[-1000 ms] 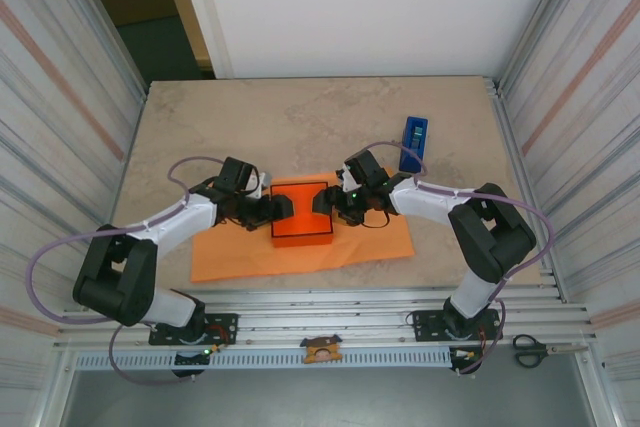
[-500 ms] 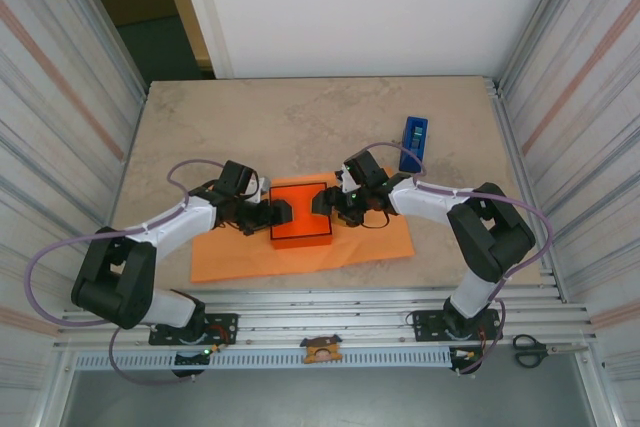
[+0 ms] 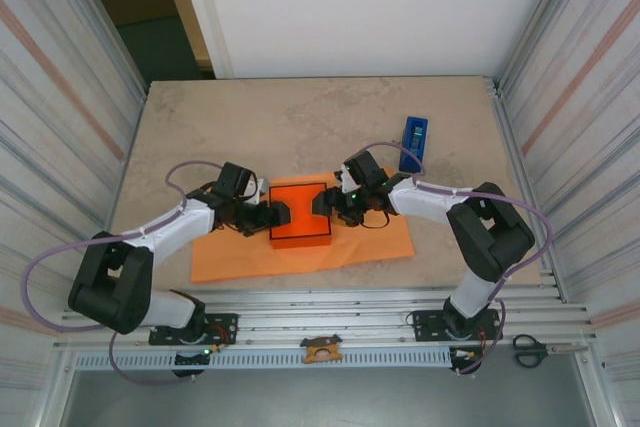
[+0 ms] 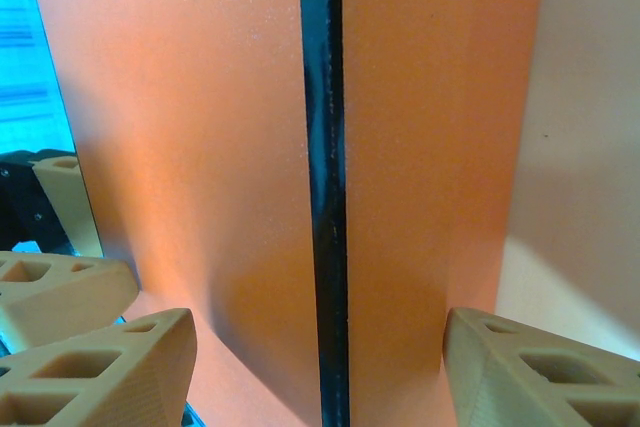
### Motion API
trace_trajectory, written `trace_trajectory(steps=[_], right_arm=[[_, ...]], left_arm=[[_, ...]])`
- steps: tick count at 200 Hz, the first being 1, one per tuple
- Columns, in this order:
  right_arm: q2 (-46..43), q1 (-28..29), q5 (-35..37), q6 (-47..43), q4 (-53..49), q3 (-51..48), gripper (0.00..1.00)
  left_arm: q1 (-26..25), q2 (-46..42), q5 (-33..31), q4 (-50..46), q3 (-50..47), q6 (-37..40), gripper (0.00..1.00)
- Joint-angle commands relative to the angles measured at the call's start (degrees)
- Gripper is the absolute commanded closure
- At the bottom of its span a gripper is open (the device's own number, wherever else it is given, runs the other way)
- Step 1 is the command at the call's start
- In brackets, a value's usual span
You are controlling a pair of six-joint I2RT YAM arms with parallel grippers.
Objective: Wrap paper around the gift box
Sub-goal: Place the gift box on the wrapping paper.
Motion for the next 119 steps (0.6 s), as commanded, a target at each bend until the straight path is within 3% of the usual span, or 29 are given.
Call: trace_trajectory(steps=[1,119], right_arm=[[0.81,-0.07,-0.57,-0.95,-1.05,0.8,0.35],[1.71,-0.97,-2.14,-2.31,-1.76,1.73,0.37]], left_arm=[[-0.27,-1.31,0.77,-0.5,-0.67,-0.01,0.28],[-0.33,-1.84,4.12,-0.49,-1.34,-0.93,0.33]])
